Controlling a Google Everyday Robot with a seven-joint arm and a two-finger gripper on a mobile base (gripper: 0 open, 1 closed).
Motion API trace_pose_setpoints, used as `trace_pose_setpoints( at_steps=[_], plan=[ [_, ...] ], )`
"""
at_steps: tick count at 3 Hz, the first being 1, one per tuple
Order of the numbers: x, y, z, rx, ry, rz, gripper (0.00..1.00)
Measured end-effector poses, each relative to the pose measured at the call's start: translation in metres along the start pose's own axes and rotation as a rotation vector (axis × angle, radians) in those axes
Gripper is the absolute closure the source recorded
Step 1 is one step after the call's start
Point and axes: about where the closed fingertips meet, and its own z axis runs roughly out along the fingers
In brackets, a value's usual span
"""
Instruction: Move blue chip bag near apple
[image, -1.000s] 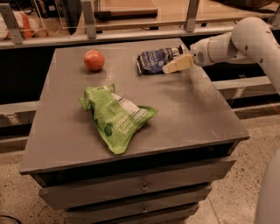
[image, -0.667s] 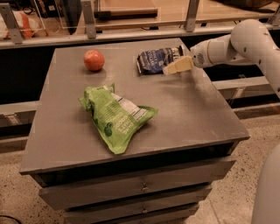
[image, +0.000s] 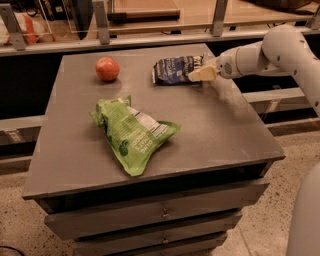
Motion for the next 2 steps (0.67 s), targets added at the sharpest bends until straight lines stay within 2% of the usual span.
trace_pose_setpoints(
  at_steps=[2],
  plan=[
    [0.0005,0.0121,-0.0031,0.029,0.006,-0.008,0.88]
  ],
)
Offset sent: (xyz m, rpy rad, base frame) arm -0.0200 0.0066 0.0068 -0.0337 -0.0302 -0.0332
